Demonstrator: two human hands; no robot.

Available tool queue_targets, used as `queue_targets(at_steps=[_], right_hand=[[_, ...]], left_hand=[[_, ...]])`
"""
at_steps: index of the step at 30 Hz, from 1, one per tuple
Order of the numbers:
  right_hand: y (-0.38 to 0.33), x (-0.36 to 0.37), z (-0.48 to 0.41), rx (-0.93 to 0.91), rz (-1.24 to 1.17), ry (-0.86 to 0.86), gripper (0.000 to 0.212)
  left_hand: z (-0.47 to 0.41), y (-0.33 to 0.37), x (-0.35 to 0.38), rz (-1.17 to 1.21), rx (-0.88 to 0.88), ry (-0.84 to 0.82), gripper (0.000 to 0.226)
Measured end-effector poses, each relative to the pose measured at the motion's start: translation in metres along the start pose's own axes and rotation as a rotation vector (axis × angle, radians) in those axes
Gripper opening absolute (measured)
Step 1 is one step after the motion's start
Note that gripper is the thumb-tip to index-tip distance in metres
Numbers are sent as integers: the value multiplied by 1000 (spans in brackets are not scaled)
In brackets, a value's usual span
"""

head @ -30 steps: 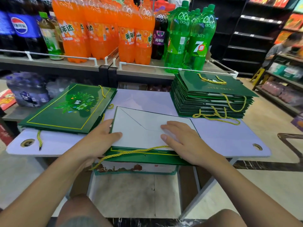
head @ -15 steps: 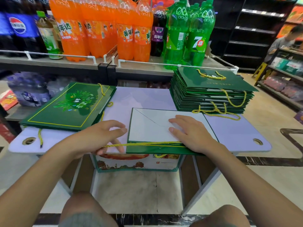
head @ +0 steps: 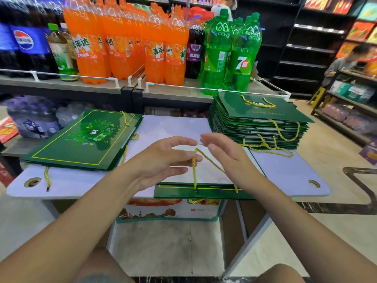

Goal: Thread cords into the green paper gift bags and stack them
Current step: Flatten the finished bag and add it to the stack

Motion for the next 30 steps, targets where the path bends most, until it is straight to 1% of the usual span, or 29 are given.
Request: queue_targets(at_steps=[1,2,4,5,6,7,9,10,11,12,13,15,16,17,18,20,21,22,24,28,30], right_hand=[[-8,1,4,-83,-42,4,37],[-12,2,8,-186,-9,38,41],[-14,1,10,-393,192,158,52],[-11,-1,9,-461,271,196,54],[-8,-3,8,-510,320,204,52],[-5,-3,6,-560,362,211,45],[-2,-2,6,-672,433,240,23],[-1,-2,5,-708,438,247,15],[-2,-1,5,-716,418,247,14],[-4,-1,6,-687,366,231,16],[-6,-1,6,-618,281,201,19],[-12,-7,8,-404,119,119,25],[-16,-11,9,-288,80,66,29],[-20,-16,9,-186,73,5,32],[-22,-20,9,-98,93,-71,35],[-23,-25,7,16,186,-228,38],[-22,-25,5,25,250,-281,39],[-22,-24,4,4,325,-309,38],[-22,-19,2,-48,455,-345,35],[-21,-12,0,-9,496,-462,23],[-21,-8,-1,-23,539,-469,13]], left_hand=[[-3,-2,5,43,0,20,41],[-6,-4,9,90,-6,46,40],[-10,-6,13,162,-14,96,39],[-12,-7,14,181,-10,122,39],[-12,-8,14,193,-5,149,39],[-14,-9,14,203,-2,172,38],[-14,-9,13,221,1,192,36],[-15,-9,12,209,-2,191,35],[-14,-9,12,158,-4,185,34],[-13,-9,11,44,5,174,30],[-11,-11,8,-136,40,168,23],[-4,-19,0,-594,202,153,5],[2,-25,-5,-791,294,124,7],[7,-31,-11,-927,363,64,10],[13,-38,-16,-1011,403,-24,12],[22,-49,-23,-1108,429,-237,26],[24,-56,-26,-1138,430,-306,35],[25,-61,-28,-1153,430,-342,40],[25,-68,-30,-1136,427,-333,39],[24,-72,-33,-1115,395,-282,29],[23,-72,-34,-1118,378,-280,25]])
Point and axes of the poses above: each hand's wrist, its own z-axis away from the middle knuckle, its own x-axis out of the palm, y = z × x, the point moved 1 cm from there along -z, towards the middle knuckle, and after that the axes turned 15 degrees about x, right-handed, at the moved point
